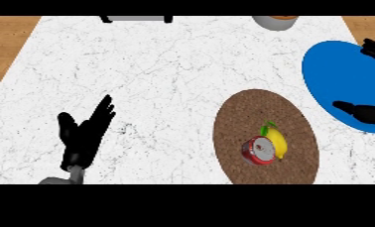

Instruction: Pick the lemon from the placemat and place it in the plate

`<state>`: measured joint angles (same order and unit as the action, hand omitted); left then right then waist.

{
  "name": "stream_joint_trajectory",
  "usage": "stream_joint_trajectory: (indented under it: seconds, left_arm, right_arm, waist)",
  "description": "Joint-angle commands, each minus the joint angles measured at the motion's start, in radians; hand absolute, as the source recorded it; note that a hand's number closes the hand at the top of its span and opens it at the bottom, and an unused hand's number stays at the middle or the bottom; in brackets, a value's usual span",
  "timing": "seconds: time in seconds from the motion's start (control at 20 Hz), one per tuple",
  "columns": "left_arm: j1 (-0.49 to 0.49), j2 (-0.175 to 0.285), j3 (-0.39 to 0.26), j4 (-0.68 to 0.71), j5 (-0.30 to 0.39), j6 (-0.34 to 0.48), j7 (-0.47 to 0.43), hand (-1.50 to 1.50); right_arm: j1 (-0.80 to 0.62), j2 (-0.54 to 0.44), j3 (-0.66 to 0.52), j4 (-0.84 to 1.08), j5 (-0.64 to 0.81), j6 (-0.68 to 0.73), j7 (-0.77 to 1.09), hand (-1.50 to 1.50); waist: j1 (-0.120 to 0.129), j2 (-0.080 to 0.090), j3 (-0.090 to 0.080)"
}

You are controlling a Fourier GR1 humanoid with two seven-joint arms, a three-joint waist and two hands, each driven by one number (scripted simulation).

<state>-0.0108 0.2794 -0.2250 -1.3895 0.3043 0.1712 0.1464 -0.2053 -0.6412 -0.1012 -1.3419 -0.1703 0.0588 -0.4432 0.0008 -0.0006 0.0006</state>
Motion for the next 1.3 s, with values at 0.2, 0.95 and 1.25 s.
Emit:
stream_joint_trajectory:
  seconds: [0.2, 0.95, 1.25]
  left_arm:
    - [-0.015, -0.035, -0.023, -0.006, -0.02, 0.01, 0.026, 0.0]
    - [0.041, -0.022, 0.042, -0.054, -0.029, -0.035, 0.026, 0.0]
    - [-0.025, -0.056, 0.066, 0.095, -0.059, -0.067, -0.04, 0.0]
  right_arm:
    - [0.015, -0.194, 0.138, -0.06, 0.197, 0.144, 0.116, -1.5]
    - [0.092, -0.09, 0.322, -0.456, 0.489, 0.175, 0.588, -1.5]
    - [0.055, 0.03, 0.419, -0.402, 0.639, 0.188, 0.691, -1.5]
  waist:
    - [0.001, 0.002, -0.003]
    - [-0.001, -0.001, -0.001]
    - [0.0, 0.002, -0.001]
